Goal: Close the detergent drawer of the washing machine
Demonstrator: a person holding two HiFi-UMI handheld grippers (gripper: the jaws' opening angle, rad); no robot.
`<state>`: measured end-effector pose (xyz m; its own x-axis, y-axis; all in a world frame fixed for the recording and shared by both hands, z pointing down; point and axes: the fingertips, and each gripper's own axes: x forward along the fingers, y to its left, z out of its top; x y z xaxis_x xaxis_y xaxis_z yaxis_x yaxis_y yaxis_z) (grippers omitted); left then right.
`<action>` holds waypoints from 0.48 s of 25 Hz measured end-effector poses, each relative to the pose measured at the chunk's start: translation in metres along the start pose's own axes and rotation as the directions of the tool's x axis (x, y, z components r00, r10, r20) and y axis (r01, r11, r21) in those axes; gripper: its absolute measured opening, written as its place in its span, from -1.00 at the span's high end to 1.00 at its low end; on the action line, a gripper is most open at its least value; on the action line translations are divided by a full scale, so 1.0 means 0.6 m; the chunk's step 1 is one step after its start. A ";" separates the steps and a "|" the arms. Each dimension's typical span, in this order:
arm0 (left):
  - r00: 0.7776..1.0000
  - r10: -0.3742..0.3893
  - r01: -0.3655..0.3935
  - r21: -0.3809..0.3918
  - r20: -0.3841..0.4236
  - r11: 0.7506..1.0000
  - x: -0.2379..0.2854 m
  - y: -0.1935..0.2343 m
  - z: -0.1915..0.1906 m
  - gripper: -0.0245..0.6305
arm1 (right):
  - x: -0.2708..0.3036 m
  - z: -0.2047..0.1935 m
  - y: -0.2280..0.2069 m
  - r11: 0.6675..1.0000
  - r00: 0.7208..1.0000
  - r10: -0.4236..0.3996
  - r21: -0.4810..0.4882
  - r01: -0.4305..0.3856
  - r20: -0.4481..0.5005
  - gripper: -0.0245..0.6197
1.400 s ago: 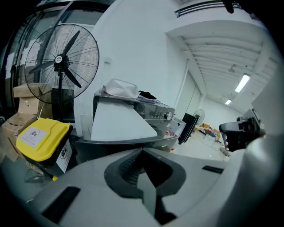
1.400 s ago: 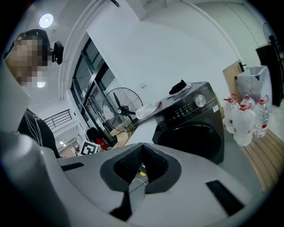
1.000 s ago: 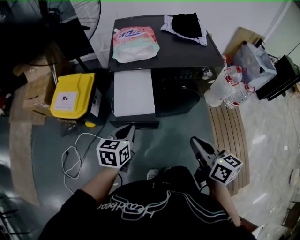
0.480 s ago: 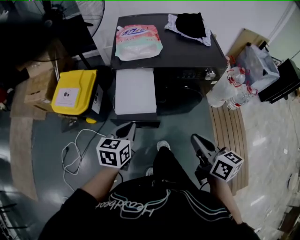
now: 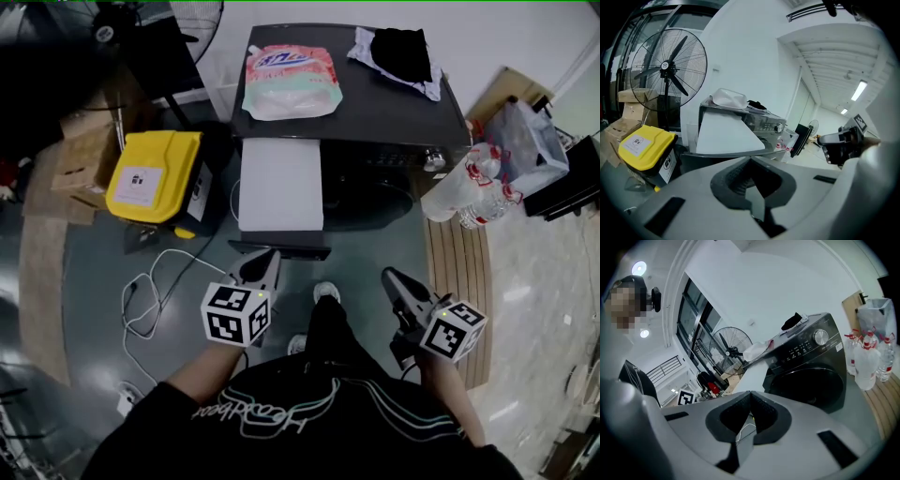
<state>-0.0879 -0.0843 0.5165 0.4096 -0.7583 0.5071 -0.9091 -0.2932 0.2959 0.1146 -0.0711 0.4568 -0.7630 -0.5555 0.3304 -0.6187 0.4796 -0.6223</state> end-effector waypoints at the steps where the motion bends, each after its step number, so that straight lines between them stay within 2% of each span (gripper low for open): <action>1: 1.000 0.003 -0.003 -0.002 0.007 1.000 0.001 0.001 0.002 0.86 | 0.005 0.001 -0.001 1.000 1.000 0.002 -0.002 -0.002 -0.004 0.84; 12: 0.999 0.039 -0.038 -0.041 0.020 0.998 0.023 0.020 0.020 0.86 | 0.037 0.022 -0.014 1.000 0.999 0.027 -0.013 -0.028 -0.033 0.84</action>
<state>-0.0942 -0.1052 0.5172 0.3720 -0.7810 0.5017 -0.9203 -0.2396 0.3094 0.1054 -0.0962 0.4600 -0.7854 -0.5195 0.3365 -0.5996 0.5038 -0.6218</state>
